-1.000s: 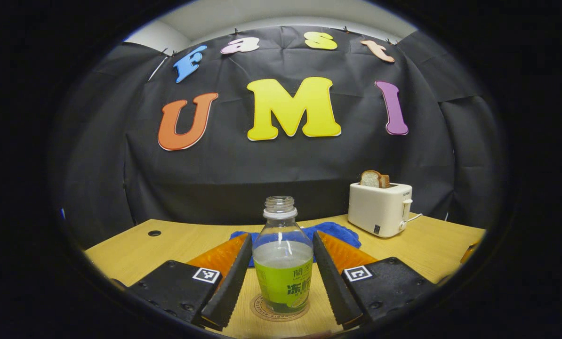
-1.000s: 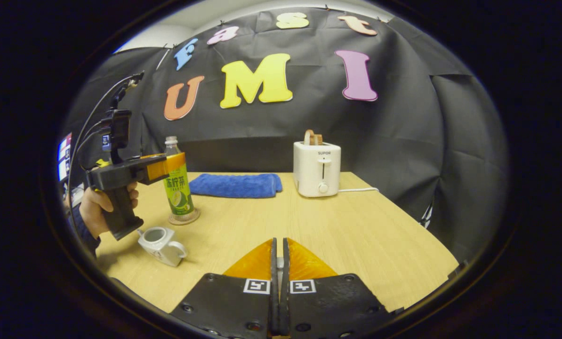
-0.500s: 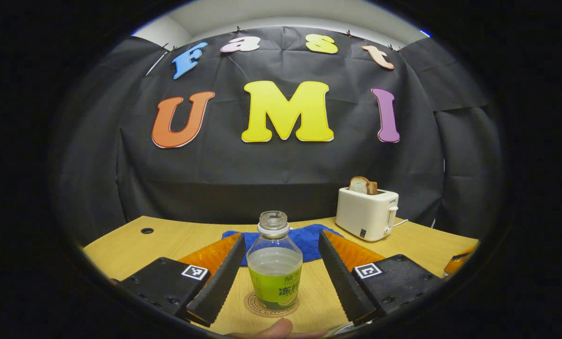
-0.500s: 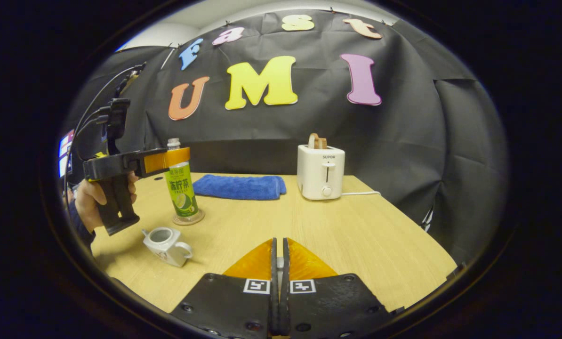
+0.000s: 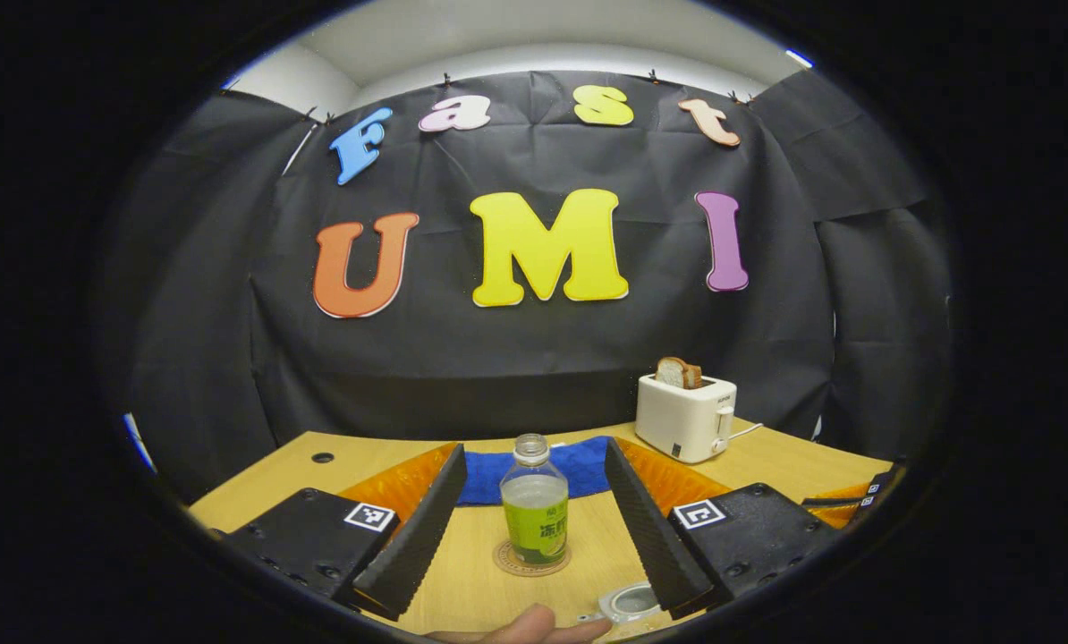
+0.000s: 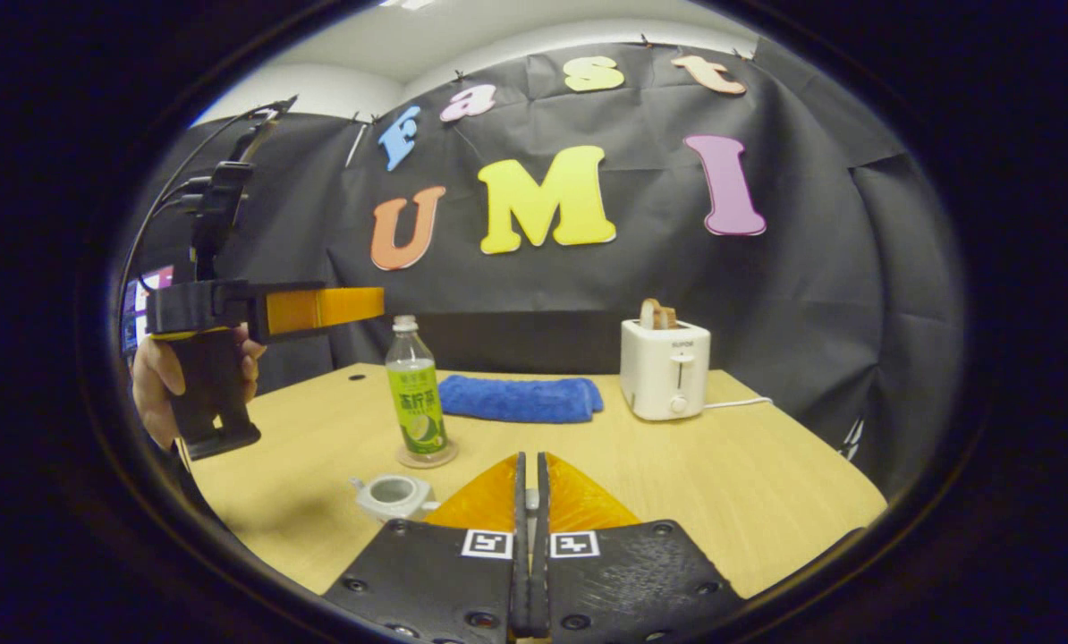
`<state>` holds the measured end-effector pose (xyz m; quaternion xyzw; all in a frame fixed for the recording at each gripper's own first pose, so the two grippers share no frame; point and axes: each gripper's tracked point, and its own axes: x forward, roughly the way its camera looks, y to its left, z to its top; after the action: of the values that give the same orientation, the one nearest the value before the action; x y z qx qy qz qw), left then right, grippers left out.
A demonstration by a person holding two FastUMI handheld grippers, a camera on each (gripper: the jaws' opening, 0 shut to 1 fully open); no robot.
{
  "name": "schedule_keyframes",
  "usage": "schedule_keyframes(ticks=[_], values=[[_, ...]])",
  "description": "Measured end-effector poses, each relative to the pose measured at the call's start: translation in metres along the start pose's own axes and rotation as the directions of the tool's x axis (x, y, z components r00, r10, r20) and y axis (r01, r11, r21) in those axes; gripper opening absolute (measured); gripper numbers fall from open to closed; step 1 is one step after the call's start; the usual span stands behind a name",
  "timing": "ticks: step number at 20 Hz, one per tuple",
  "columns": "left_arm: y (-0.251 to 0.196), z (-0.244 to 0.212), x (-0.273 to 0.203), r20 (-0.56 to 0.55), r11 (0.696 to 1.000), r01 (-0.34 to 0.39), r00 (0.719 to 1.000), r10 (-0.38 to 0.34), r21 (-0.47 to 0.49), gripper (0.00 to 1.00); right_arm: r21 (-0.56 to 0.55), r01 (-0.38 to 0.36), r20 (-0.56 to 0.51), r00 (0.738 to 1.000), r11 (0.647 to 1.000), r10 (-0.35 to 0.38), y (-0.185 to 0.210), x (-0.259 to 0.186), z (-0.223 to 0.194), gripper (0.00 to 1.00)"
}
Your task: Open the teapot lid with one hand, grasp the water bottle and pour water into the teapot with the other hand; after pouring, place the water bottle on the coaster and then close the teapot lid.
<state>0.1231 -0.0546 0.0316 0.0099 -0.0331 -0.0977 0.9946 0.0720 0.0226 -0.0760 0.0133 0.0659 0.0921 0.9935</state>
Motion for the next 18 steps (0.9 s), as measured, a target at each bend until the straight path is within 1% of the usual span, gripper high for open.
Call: schedule_keyframes(ticks=[1,5,6,7,10,11,13,15,18], values=[[0.001,-0.001,-0.011,-0.002,1.0,-0.011,1.0,0.011,0.006,0.97,0.005,-0.024,0.01,1.0,1.0,0.024,0.008,0.002,0.004,0.01],[0.001,-0.008,-0.051,-0.041,1.0,-0.001,0.999,0.0,-0.008,0.97,0.028,-0.087,0.039,0.996,0.996,0.086,0.036,0.013,0.017,0.01],[0.003,-0.008,-0.061,-0.037,1.0,0.002,0.999,-0.003,-0.017,0.96,0.03,-0.108,0.046,0.993,0.994,0.106,0.045,0.014,0.02,0.03],[0.006,-0.007,-0.068,-0.034,1.0,0.0,0.999,-0.001,-0.028,0.96,0.025,-0.127,0.053,0.991,0.992,0.126,0.054,0.016,0.022,0.01],[0.015,-0.012,-0.095,-0.046,0.998,-0.001,0.999,-0.002,-0.058,0.96,0.024,-0.174,0.077,0.982,0.984,0.172,0.075,0.023,0.029,0.01],[0.022,-0.01,-0.101,-0.039,0.998,-0.012,0.999,0.01,-0.062,0.96,0.025,-0.188,0.083,0.979,0.982,0.186,0.084,0.027,0.029,0.01],[0.044,-0.001,-0.115,-0.006,0.997,-0.063,0.998,0.063,-0.05,0.96,0.016,-0.205,0.088,0.975,0.979,0.203,0.098,0.033,0.028,0.01],[0.053,0.003,-0.123,0.01,0.996,-0.077,0.997,0.078,-0.037,0.96,0.013,-0.215,0.092,0.973,0.976,0.213,0.108,0.039,0.025,0.01],[0.059,0.004,-0.129,0.005,0.996,-0.074,0.997,0.075,-0.049,0.96,0.013,-0.224,0.088,0.971,0.974,0.222,0.121,0.047,0.017,0.0]])
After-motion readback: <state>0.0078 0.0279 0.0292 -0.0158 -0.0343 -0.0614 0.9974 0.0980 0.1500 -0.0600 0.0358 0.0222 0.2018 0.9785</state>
